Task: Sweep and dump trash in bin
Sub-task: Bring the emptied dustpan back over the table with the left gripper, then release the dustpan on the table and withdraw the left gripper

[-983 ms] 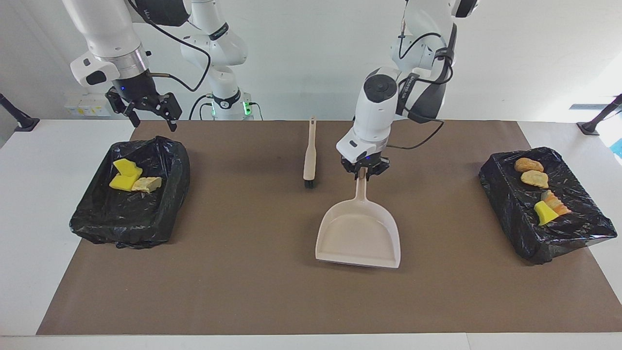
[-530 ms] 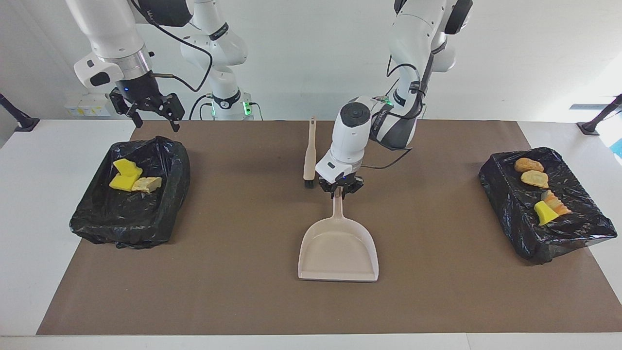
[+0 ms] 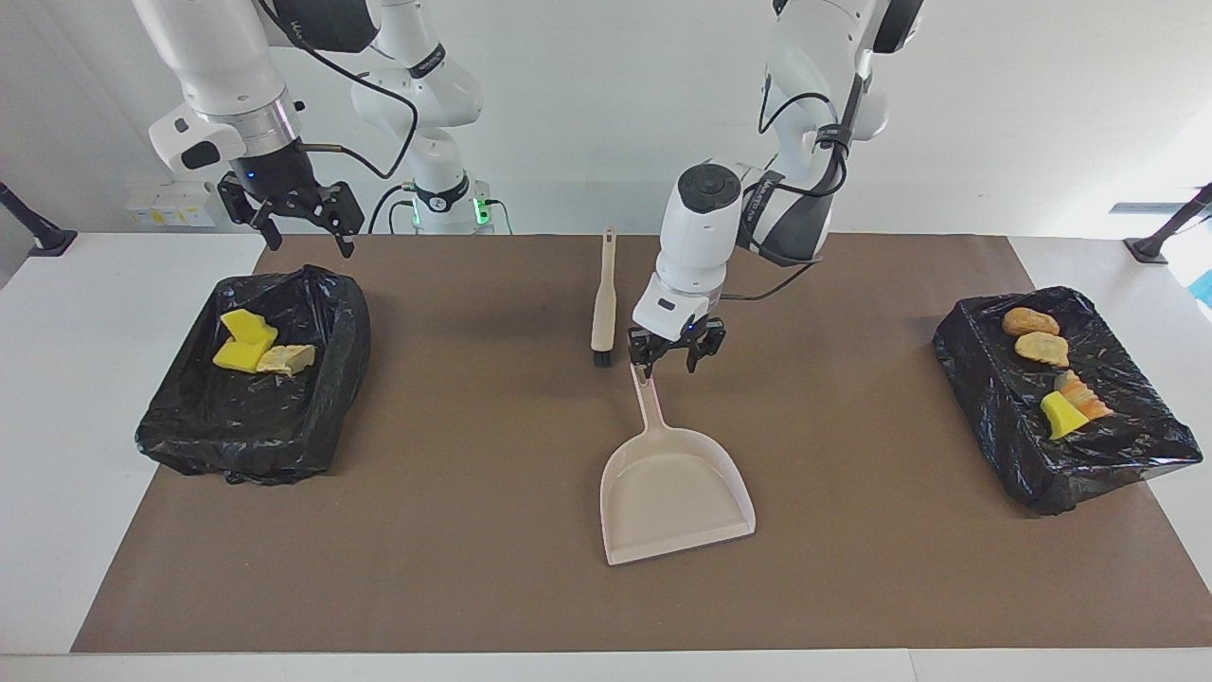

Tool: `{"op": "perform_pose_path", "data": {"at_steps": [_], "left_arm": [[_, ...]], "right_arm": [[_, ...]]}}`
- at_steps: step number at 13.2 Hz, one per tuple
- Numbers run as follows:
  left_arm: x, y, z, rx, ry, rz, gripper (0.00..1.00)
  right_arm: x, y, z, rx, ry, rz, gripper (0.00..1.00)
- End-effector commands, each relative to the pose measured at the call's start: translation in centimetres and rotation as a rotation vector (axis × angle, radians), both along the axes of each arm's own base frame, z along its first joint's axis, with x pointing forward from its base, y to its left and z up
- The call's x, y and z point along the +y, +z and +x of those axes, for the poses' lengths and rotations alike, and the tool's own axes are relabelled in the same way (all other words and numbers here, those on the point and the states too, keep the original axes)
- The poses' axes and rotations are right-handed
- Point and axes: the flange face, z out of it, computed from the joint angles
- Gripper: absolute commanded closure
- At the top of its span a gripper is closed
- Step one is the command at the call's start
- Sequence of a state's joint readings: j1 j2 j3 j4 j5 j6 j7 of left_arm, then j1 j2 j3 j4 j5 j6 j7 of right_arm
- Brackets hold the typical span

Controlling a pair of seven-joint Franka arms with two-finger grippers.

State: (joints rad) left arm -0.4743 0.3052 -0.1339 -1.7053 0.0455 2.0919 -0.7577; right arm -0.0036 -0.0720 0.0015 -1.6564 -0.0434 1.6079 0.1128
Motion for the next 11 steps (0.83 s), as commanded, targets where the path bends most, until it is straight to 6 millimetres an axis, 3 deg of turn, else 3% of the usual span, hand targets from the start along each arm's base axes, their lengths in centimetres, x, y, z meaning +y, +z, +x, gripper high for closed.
{"op": "perform_pose_path", "data": {"at_steps": [1,5,7,11], "left_arm": [[4.8,2.6,1.1,0.032,0.060,0.016,0.00],[13.2,4.5,4.0,0.101,-0.037,-0.004,0.00],[18.6,5.6,5.7,0.122,-0.061,0.001,0.00],[28.4,6.9,7.1,0.134,-0.151,0.002,0.00]], "right_arm": [[0.0,0.4,-0.1,0.007,0.005,0.022,0.00],[0.1,0.4,-0.1,0.007,0.007,0.022,0.00],[-0.1,0.4,-0.1,0.007,0.004,0.022,0.00],[-0.1,0.3,-0.2,0.015,0.005,0.022,0.00]]}}
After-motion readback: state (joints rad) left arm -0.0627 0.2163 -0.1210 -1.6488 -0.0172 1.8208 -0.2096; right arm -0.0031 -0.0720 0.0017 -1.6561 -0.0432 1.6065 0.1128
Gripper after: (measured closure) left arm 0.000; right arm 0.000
